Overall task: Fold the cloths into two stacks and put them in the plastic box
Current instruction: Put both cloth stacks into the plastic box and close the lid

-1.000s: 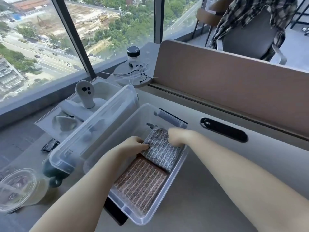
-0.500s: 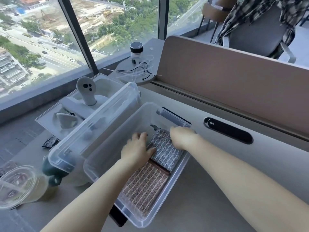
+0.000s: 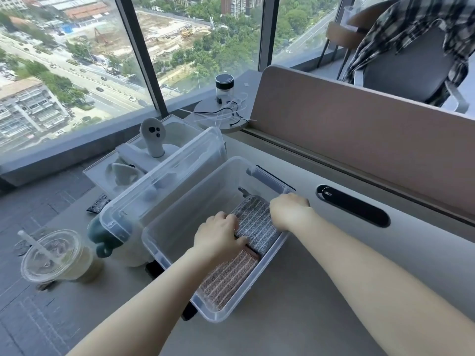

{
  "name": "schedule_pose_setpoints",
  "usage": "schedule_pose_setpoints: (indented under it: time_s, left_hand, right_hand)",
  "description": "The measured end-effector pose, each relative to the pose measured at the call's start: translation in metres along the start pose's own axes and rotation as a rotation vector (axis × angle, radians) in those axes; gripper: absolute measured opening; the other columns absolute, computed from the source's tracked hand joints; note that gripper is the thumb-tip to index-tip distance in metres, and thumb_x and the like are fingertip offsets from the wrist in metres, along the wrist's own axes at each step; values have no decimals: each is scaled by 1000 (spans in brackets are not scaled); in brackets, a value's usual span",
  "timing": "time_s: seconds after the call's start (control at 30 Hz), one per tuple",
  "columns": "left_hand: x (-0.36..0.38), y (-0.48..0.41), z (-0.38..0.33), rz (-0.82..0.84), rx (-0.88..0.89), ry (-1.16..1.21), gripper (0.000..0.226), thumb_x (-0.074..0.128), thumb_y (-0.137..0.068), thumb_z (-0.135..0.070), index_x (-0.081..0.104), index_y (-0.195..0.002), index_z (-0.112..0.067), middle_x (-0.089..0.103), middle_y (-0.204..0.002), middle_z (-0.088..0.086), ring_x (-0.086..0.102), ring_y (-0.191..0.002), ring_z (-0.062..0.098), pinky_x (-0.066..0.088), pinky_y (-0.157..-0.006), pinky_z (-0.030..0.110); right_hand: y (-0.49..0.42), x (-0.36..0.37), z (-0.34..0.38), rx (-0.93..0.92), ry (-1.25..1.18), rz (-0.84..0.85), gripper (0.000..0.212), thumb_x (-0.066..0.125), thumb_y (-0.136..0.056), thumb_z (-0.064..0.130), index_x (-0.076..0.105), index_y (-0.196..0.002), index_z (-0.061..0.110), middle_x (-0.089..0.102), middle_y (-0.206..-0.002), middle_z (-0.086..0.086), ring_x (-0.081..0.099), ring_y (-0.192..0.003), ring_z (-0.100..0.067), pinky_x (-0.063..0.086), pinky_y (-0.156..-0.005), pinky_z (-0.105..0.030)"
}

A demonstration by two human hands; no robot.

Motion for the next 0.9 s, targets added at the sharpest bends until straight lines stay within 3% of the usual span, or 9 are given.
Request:
schedule_pose_setpoints:
  time_s: [0.13,0.23,0.4,0.5,0.57,0.63,0.7,0.8,0.9]
  left_hand:
    - [-13,33,17,-60,-55,100,39,52,-86,-53,52,-116,-27,51,-122,-4,49,-112,19,45,-91,34]
    - [-32,57,23,-201,-75,108,40,55,-88,-46,51,-122,-27,48,-130,-2,45,-119,20,40,-99,33]
    - [-87,87,33,-517,-182,28,63,59,-86,-37,31,-141,-26,18,-153,5,15,-142,27,12,-116,42]
    - [-114,84,59,-476,-374,-69,78,55,-90,-35,7,-150,-23,-10,-159,9,-11,-146,28,-12,-116,42]
    - [-118,79,78,-340,-496,-74,78,49,-92,-31,-2,-151,-19,-12,-159,11,-13,-146,30,-14,-116,47]
    - [-115,77,90,-254,-554,-45,74,43,-93,-24,-2,-151,-15,-5,-160,11,-4,-147,32,-13,-115,53]
    - [-114,79,91,-283,-559,-28,67,42,-92,-16,8,-150,-12,8,-158,15,10,-144,38,-5,-115,55]
    - [-109,86,79,-359,-521,21,55,42,-90,-3,26,-142,-6,22,-148,22,30,-133,43,21,-112,53]
    - [-95,92,66,-443,-421,117,44,40,-84,5,42,-128,-1,37,-132,26,42,-117,43,37,-100,50]
  right_hand:
    - [18,11,-13,13,-149,-16,9,51,-90,19,57,-95,13,59,-112,-12,53,-98,-29,42,-73,-33]
    - [38,26,-23,32,-216,13,10,50,-90,22,54,-91,13,58,-99,-9,49,-86,-28,42,-73,-31]
    - [81,56,-37,46,-314,129,37,46,-92,36,56,-119,13,52,-133,-16,50,-122,-30,43,-95,-39]
    - [102,70,-40,20,-346,155,32,45,-91,41,58,-100,13,62,-115,-11,45,-126,-32,34,-105,-42]
    - [113,75,-42,11,-363,146,34,45,-91,43,53,-76,14,60,-84,-3,58,-99,-28,41,-92,-39]
    - [120,80,-42,19,-396,121,38,44,-91,43,39,-62,18,46,-66,1,52,-73,-22,40,-68,-31]
    - [126,85,-43,34,-418,86,41,42,-91,42,32,-59,20,39,-62,2,41,-59,-18,28,-54,-26]
    - [134,92,-44,52,-445,45,42,40,-92,43,29,-58,21,35,-62,2,30,-53,-14,18,-52,-24]
    - [142,96,-43,46,-458,25,42,38,-93,43,28,-58,22,34,-62,3,31,-54,-14,23,-51,-24]
Point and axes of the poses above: each hand's wrist, its own y-axis away from the middle knuckle, its own x-axis out of the palm, z = x × y, the point moved 6 cm from there along -y, towards the middle knuckle
